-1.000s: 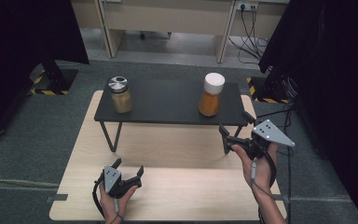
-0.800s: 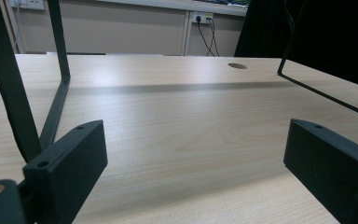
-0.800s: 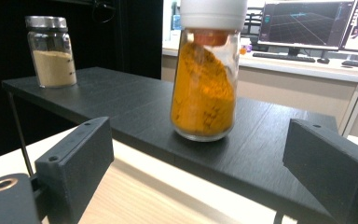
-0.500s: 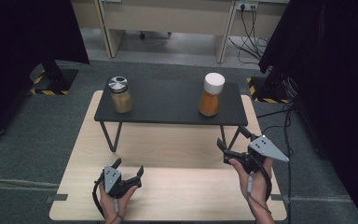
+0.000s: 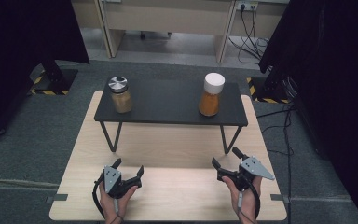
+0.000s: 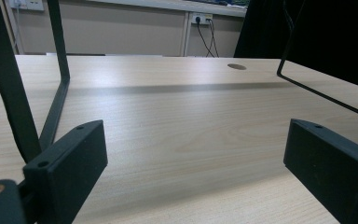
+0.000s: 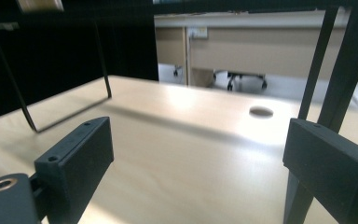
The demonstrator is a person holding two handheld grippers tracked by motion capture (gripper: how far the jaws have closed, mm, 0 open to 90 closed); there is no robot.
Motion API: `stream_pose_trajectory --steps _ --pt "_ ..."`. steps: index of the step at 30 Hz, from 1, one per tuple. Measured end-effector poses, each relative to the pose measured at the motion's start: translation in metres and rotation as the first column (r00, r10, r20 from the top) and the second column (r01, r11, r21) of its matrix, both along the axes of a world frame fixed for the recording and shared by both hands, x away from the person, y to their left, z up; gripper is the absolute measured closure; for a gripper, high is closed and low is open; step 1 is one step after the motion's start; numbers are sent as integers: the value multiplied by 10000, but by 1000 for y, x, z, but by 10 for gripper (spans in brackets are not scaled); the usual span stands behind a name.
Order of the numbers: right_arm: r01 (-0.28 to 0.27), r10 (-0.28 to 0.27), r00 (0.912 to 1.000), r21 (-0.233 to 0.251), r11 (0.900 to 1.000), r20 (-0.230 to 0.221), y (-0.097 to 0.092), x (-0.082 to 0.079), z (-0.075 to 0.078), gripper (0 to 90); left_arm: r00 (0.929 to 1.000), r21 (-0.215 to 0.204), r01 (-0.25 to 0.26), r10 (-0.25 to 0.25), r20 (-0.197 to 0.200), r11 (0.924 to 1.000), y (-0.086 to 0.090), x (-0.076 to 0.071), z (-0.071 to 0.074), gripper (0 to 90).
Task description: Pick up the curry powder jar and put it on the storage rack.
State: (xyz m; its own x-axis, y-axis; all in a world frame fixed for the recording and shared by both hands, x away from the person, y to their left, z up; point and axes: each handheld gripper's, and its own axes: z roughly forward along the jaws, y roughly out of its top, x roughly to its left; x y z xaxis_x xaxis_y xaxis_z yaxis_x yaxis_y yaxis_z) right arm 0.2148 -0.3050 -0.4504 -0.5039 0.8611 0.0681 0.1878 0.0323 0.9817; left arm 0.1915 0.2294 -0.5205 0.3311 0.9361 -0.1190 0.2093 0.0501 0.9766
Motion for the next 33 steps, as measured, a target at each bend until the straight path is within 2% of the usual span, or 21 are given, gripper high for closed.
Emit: stream_pose_trajectory --steps 5,13,22,33 --pt "126 -122 9983 66 9999 -573 1 0 -23 83 10000 -29 -5 5 -4 10000 0 0 0 51" --pt "245 -238 9979 106 9996 -598 1 0 -44 79 10000 -31 -9 9 -10 10000 0 0 0 52" --pt "321 -313 9954 75 9995 -908 0 0 -55 79 10000 -42 -7 7 -19 10000 0 0 0 52" --pt "342 -346 9964 -70 9994 -770 0 -3 -59 78 10000 -15 8 -8 1 10000 0 0 0 51"
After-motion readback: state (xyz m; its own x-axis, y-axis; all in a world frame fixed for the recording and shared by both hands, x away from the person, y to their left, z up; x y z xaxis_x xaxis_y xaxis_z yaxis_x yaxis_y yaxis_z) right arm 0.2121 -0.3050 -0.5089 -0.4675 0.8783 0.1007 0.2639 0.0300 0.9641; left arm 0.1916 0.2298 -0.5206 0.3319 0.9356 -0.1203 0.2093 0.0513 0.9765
